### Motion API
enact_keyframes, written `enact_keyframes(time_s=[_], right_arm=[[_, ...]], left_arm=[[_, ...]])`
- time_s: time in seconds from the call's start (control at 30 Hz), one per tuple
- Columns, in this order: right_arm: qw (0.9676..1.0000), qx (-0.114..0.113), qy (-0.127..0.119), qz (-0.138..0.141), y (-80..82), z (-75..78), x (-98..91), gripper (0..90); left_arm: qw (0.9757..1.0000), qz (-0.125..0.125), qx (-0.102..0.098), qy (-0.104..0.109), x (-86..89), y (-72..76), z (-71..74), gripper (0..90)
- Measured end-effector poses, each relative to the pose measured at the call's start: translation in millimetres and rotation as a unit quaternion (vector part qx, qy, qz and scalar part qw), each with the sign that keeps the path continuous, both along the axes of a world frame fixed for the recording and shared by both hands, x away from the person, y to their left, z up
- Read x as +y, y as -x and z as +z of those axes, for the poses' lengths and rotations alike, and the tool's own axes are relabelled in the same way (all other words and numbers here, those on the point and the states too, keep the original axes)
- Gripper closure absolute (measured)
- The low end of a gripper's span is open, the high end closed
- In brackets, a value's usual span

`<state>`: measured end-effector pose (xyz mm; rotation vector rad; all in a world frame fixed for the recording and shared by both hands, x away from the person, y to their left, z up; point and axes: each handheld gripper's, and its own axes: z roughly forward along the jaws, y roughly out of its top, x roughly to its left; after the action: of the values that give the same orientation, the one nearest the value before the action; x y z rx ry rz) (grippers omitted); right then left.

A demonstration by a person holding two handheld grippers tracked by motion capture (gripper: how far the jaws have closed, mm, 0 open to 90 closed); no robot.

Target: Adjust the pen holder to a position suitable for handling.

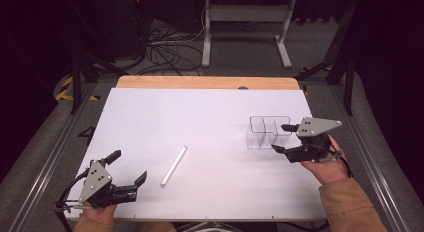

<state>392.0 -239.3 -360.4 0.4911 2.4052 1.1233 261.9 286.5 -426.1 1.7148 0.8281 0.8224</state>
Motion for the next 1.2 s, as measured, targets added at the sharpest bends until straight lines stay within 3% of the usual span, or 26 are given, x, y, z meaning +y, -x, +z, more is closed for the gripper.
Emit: enact_keyframes(time_s=[0.07, 0.27, 0.5, 0.8, 1.2], right_arm=[[0.9998, 0.021, 0.004, -0.001, -5.9, 0.8, 0.4, 30.5], [0.9993, 0.036, 0.013, 0.001, -18.9, -0.2, 2.1, 30.7], [0.9977, 0.05, 0.046, 0.003, -36.0, -5.4, 5.9, 32.8], [0.9953, 0.041, 0.088, 0.007, -47.4, -11.4, 11.8, 39.4], [0.9871, 0.048, 0.151, 0.02, -60.3, -21.4, 26.5, 46.5]], left_arm=[[1.0, 0.0, 0.0, 0.0, -0.1, -0.1, -0.1, 3.2], [1.0, -0.001, -0.001, -0.001, -0.1, -0.3, -0.2, 3.2], [1.0, -0.002, -0.001, -0.001, -0.1, -0.3, -0.3, 3.2], [1.0, -0.005, 0.0, 0.0, -0.8, -0.8, -0.8, 3.2], [1.0, -0.006, 0.0, -0.002, -1.3, -1.2, -1.2, 3.2]])
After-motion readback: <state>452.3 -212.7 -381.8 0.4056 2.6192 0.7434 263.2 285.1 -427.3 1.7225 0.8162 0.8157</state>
